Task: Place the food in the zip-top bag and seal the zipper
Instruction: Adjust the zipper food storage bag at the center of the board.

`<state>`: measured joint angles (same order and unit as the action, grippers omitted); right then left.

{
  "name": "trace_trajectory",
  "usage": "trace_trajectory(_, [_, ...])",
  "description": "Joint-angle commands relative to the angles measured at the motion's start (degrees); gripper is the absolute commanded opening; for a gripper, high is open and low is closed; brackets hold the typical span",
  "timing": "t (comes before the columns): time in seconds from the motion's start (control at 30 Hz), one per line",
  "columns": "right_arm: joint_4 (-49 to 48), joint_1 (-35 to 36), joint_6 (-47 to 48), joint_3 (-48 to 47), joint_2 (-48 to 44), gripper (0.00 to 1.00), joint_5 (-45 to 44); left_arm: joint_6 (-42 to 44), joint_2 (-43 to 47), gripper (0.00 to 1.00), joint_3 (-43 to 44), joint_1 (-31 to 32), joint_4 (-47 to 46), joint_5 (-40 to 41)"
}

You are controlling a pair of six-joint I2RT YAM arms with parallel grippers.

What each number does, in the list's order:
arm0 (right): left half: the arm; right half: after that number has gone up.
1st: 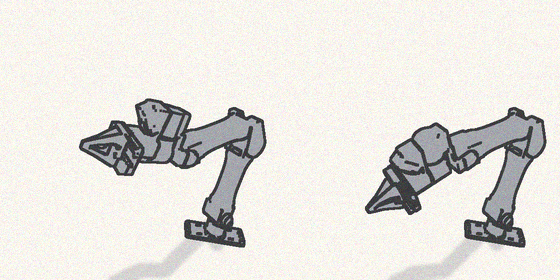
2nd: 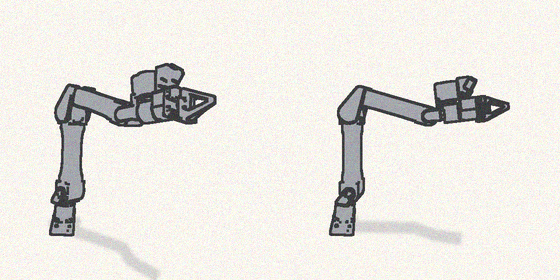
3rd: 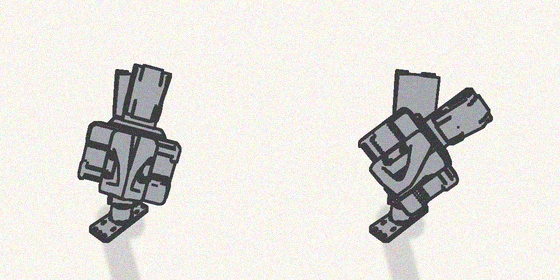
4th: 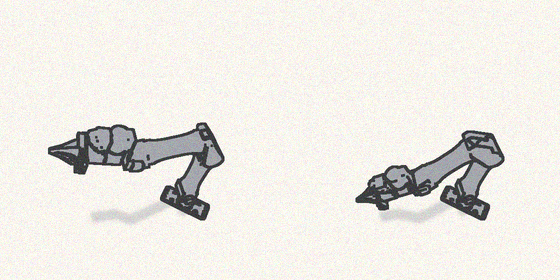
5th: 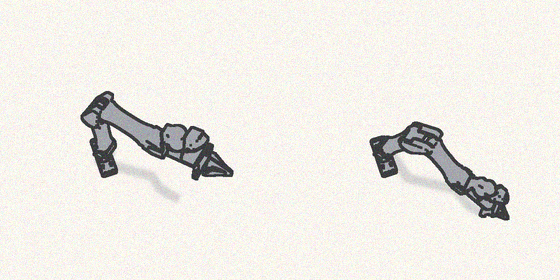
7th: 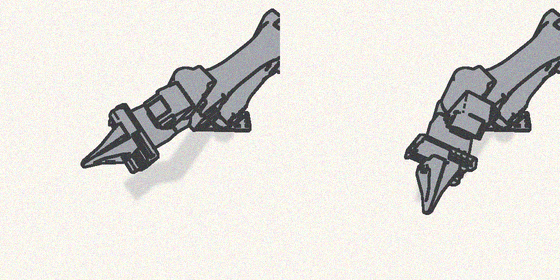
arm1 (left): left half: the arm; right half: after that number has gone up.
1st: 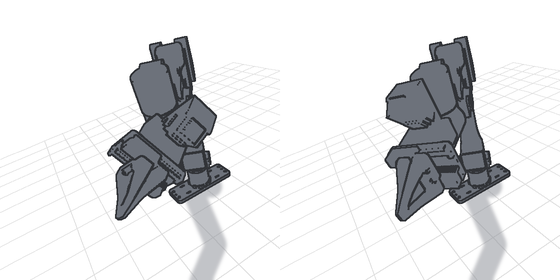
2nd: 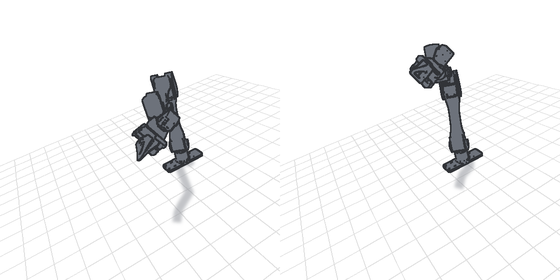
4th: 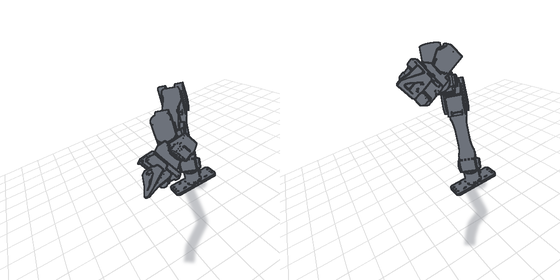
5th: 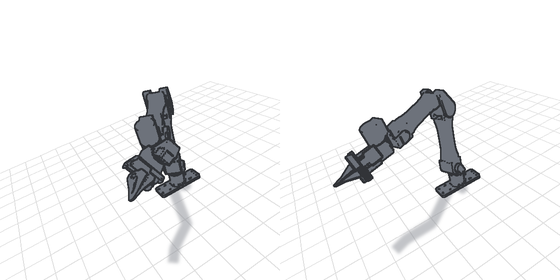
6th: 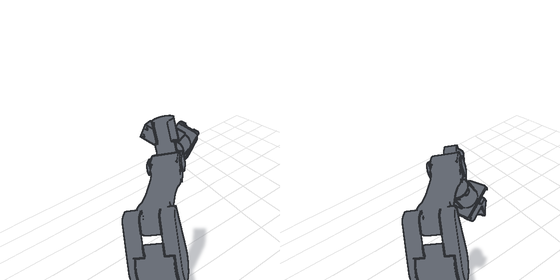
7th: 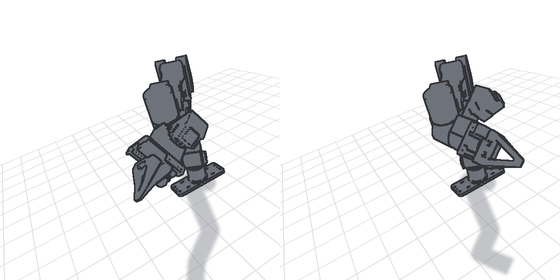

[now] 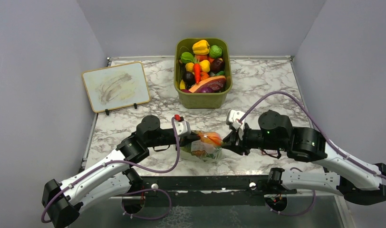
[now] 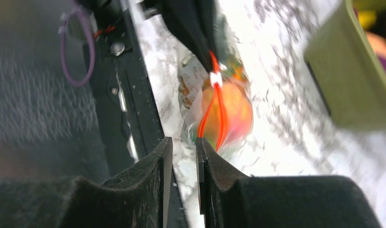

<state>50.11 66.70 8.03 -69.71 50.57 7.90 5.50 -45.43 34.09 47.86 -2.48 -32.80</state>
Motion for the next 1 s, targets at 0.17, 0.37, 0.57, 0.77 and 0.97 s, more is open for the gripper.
trace_trajectory(0.17, [-18.1, 0.3, -39.3, 6.8, -8.3, 0.27, -23.1, -6.6, 2.5, 0.00, -1.7, -0.2, -9.8, 13.2])
trace_trajectory(0.37, [-21.0, 0.3, -40.6, 8.2, -6.6, 0.28, -32.2, -8.8, 2.3, 0.00, -3.1, -0.2, -12.5, 12.1])
trace_trajectory(0.57, [-16.1, 0.3, -41.5, 5.7, -1.7, 0.26, -39.6, -8.8, 3.0, 0.00, -3.4, -0.2, -11.6, 13.0])
trace_trajectory(0.77, [-18.3, 0.3, -41.7, 8.8, -2.3, 0.01, -38.5, -9.4, 3.1, 0.00, -3.9, -0.2, -12.2, 12.9])
trace_trajectory(0.97, [-14.8, 0.4, -46.8, 13.1, -4.5, 0.01, -39.6, -10.6, 3.9, 0.00, -4.1, -0.2, -12.5, 12.8])
